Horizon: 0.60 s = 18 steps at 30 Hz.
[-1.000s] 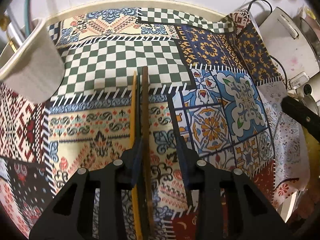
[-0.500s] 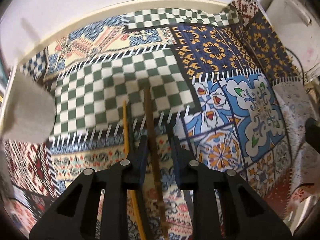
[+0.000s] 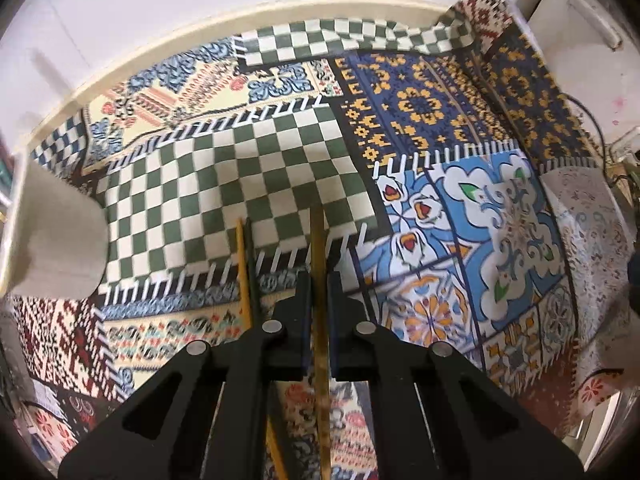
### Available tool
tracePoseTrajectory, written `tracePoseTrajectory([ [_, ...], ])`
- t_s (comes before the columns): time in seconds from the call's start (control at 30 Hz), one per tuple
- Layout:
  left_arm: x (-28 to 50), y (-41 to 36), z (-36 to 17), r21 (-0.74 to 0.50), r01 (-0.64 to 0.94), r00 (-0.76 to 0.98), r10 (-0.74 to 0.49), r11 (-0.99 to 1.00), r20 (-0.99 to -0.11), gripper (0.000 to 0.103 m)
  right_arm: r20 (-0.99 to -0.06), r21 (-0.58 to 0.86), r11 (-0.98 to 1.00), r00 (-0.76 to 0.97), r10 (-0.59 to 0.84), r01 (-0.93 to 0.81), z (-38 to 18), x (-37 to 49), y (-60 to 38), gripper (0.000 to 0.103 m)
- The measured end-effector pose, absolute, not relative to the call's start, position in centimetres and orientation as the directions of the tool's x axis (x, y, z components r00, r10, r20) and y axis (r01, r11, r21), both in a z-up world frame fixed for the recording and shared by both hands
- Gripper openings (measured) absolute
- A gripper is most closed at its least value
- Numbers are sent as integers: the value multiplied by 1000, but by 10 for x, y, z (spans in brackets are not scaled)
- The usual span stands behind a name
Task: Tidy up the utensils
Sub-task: 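Grasp a brown wooden chopstick with left tool while right tool grasps the gold fork, then lift the chopstick and fork and carry both over the white cup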
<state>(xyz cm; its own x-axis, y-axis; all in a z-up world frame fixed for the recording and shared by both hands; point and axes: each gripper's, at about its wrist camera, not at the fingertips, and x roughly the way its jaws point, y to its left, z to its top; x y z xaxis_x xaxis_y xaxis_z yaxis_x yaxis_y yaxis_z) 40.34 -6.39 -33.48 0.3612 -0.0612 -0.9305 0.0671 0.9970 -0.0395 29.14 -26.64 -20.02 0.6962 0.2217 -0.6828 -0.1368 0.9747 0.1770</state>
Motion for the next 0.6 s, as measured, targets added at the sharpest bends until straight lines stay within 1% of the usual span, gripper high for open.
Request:
tracePoseTrajectory([
  [0.23, 360, -47, -286, -98, 65, 485, -117, 993, -867, 5, -659, 153, 975, 718, 222, -160, -189, 284, -255, 22],
  [0.37, 337, -44, -256, -116, 51, 559, -124, 992, -820, 5, -648, 126, 974, 728, 223, -186, -181, 284, -242, 22],
  [0.6, 300, -23, -222, -151, -1, 642, -115, 988, -758, 5, -619, 78, 969, 750, 232, -235, -162, 286, -218, 22],
])
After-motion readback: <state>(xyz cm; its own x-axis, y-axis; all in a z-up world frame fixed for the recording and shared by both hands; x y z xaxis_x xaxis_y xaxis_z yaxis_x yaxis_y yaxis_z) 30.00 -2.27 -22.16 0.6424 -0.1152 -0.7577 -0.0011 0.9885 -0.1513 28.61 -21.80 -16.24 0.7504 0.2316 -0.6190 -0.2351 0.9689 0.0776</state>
